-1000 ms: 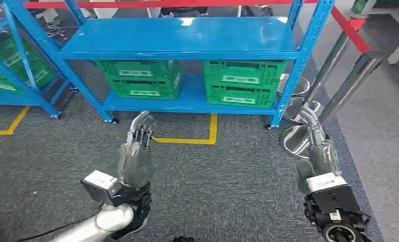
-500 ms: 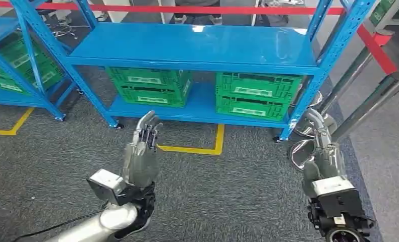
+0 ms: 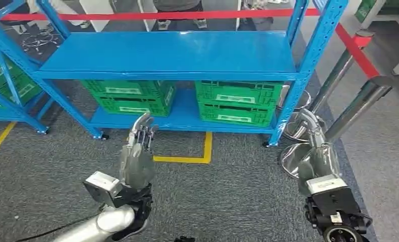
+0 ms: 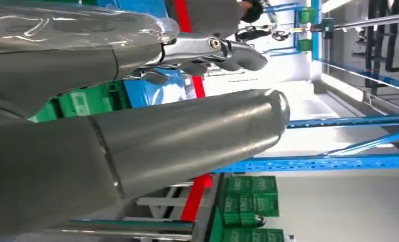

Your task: Take the parts from the cabinet and place them on the table.

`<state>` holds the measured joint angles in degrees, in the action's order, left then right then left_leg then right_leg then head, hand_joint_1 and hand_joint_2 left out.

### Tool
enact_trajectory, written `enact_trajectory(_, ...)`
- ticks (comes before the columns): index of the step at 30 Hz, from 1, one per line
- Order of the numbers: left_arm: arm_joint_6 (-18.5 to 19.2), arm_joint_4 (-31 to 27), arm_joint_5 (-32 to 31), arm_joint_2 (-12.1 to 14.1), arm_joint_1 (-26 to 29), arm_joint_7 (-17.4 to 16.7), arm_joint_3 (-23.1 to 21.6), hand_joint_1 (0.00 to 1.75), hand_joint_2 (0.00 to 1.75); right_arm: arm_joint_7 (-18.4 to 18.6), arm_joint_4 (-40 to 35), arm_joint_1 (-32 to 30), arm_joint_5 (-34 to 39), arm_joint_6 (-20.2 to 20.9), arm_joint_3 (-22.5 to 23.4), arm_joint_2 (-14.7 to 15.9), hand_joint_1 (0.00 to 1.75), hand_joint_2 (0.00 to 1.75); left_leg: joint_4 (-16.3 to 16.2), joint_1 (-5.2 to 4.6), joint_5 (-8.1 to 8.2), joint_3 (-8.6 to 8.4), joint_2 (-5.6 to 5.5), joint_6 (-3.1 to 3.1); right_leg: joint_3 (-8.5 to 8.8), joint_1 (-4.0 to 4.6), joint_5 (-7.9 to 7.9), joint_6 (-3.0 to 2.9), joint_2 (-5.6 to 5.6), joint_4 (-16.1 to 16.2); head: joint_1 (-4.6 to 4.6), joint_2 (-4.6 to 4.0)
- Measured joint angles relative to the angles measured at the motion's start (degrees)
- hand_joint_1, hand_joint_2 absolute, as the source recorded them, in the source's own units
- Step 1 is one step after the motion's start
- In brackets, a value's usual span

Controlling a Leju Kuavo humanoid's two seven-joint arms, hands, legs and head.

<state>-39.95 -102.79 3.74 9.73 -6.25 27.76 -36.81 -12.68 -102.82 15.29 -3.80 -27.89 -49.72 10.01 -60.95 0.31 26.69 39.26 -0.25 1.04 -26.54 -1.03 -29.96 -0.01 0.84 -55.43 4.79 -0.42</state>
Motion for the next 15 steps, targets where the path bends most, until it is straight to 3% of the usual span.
enact_trajectory(1, 0.0, 0.0, -0.1, 0.0, 0.0, -0.1, 0.0, 0.00, 0.00, 0.0, 0.0, 0.0, 0.0, 0.1, 0.0, 0.0, 0.00, 0.00, 4.7, -0.39, -5.34, -0.89, 0.02, -0.70, 0.19, 0.00, -0.73, 0.09, -0.01, 0.1, 0.09, 0.00)
enact_trajectory(2, 0.0, 0.0, -0.2, 0.0, 0.3, -0.2, 0.0, 0.00, 0.00, 0.0, 0.1, 0.1, 0.0, 0.4, -0.1, 0.0, 0.00, 0.00, 4.2, -0.85, -5.35, -0.46, -0.31, -0.67, 1.37, 0.14, -1.25, 0.45, 0.24, 0.2, -0.75, 0.00)
enact_trajectory(3, 0.0, 0.0, -0.4, 0.0, 0.4, -0.3, 0.0, 0.00, 0.00, 0.1, 0.1, 0.1, 0.0, 0.5, -0.1, 0.0, 0.00, 0.00, 5.3, -1.02, -4.98, -1.08, -0.26, -1.09, 1.01, 0.05, -1.54, 0.88, 0.35, 0.7, -0.46, 0.00)
enact_trajectory(4, 0.0, -0.1, -0.4, 0.0, 0.5, -0.3, 0.0, 0.00, 0.00, 0.2, 0.1, 0.1, 0.1, 0.9, -0.1, 0.0, 0.00, 0.00, 5.3, -1.05, -5.72, -1.22, -0.30, -1.17, 1.84, 0.07, -1.59, 1.17, 0.38, 1.3, -0.22, 0.00)
enact_trajectory(6, 0.0, -0.2, -0.7, 0.0, 0.5, -0.3, 0.1, 0.00, 0.00, 0.0, 0.0, 0.2, 0.0, 1.2, 0.0, 0.0, 0.00, 0.00, 6.3, -0.70, -4.99, -3.03, -0.33, -1.63, 2.43, 0.27, -0.88, 1.96, 0.39, -0.1, -0.53, 0.00)
enact_trajectory(8, 0.0, -0.2, -0.7, -0.1, 0.5, -0.2, 0.1, 0.00, 0.00, -0.1, 0.1, 0.3, 0.0, 1.6, 0.0, 0.0, 0.00, 0.00, 7.1, -0.44, -4.08, -5.20, -0.24, -2.24, -1.47, 0.13, -0.68, 2.13, -0.25, -7.3, -0.96, 0.00)
enact_trajectory(9, 0.0, -0.2, -0.7, -0.1, 0.5, -0.2, 0.1, 0.00, 0.00, -0.1, 0.1, 0.4, 0.0, 1.6, 0.0, 0.0, 0.00, 0.00, 7.2, -0.46, -3.55, -5.83, -0.25, -2.41, -4.55, 0.13, -1.82, 2.36, -0.31, -12.2, -1.31, 0.00)
enact_trajectory(10, 0.0, -0.3, -0.7, -0.1, 0.6, -0.2, 0.1, 0.00, 0.00, -0.1, 0.1, 0.3, 0.0, 1.7, 0.0, 0.0, 0.00, 0.00, 7.2, -0.47, -2.91, -6.51, -0.25, -2.45, -7.52, 0.10, -4.19, 2.37, -0.32, -16.2, -1.40, 0.00)
enact_trajectory(12, 0.0, -0.3, -0.7, -0.1, 0.8, -0.2, 0.1, 0.00, 0.00, -0.2, 0.1, 0.3, 0.0, 2.0, 0.0, 0.0, 0.00, 0.00, 7.2, -0.48, -1.56, -8.22, -0.36, -2.52, -11.00, 0.11, -8.55, 2.73, -0.33, -18.9, -1.51, 0.00)
enact_trajectory(13, 0.0, -0.3, -0.8, -0.1, 0.9, -0.2, 0.1, 0.00, 0.00, -0.2, 0.2, 0.3, 0.2, 2.1, 0.0, 0.0, 0.00, 0.00, 7.2, -0.48, -0.75, -9.37, -0.49, -2.48, -11.46, 0.10, -8.75, 2.67, -0.34, -17.3, -1.55, 0.00)
enact_trajectory(14, 0.0, -0.3, -0.8, -0.1, 1.0, -0.2, 0.1, 0.00, 0.00, -0.2, 0.2, 0.3, 0.2, 2.2, 0.0, 0.0, 0.00, 0.00, 7.2, -0.48, 0.00, -10.64, -0.59, -2.37, -11.17, 0.11, -6.82, 2.51, -0.34, -13.9, -1.66, 0.00)
enact_trajectory(15, 0.0, -0.3, -0.8, -0.1, 1.0, -0.3, 0.1, 0.00, 0.00, -0.2, 0.2, 0.3, 0.2, 2.2, 0.0, 0.0, 0.00, 0.00, 7.2, -0.51, 0.86, -11.89, -0.65, -2.21, -10.58, 0.12, -2.84, 2.37, -0.33, -9.4, -1.81, 0.00)
